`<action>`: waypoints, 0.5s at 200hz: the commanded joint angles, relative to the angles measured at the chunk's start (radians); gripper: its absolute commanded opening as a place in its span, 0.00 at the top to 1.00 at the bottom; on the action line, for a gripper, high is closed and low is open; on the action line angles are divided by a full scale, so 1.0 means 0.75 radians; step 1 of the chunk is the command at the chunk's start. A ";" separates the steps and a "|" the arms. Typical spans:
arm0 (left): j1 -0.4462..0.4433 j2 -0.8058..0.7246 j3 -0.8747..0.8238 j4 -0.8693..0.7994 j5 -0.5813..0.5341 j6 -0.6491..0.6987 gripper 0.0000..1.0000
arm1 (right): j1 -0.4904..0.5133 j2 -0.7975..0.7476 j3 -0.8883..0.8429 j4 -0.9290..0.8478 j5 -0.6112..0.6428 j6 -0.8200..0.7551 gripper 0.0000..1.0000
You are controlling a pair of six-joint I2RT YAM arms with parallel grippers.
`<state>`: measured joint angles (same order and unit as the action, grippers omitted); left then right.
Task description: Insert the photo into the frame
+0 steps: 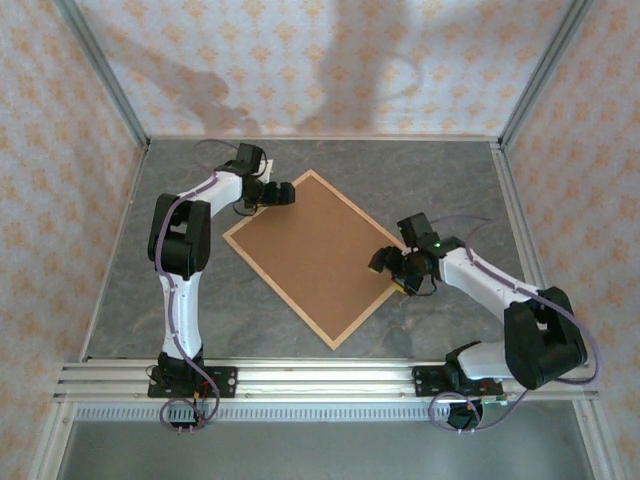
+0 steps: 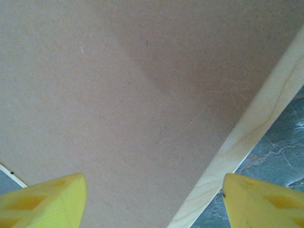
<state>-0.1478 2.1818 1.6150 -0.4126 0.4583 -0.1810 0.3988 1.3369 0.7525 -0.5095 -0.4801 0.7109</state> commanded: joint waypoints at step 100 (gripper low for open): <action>0.001 0.026 0.036 -0.048 0.024 0.016 0.06 | 0.008 0.092 -0.037 0.093 -0.013 0.015 0.26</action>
<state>-0.1478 2.1818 1.6161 -0.4133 0.4618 -0.1810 0.3988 1.3903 0.7395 -0.4622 -0.4919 0.7109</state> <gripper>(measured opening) 0.944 0.741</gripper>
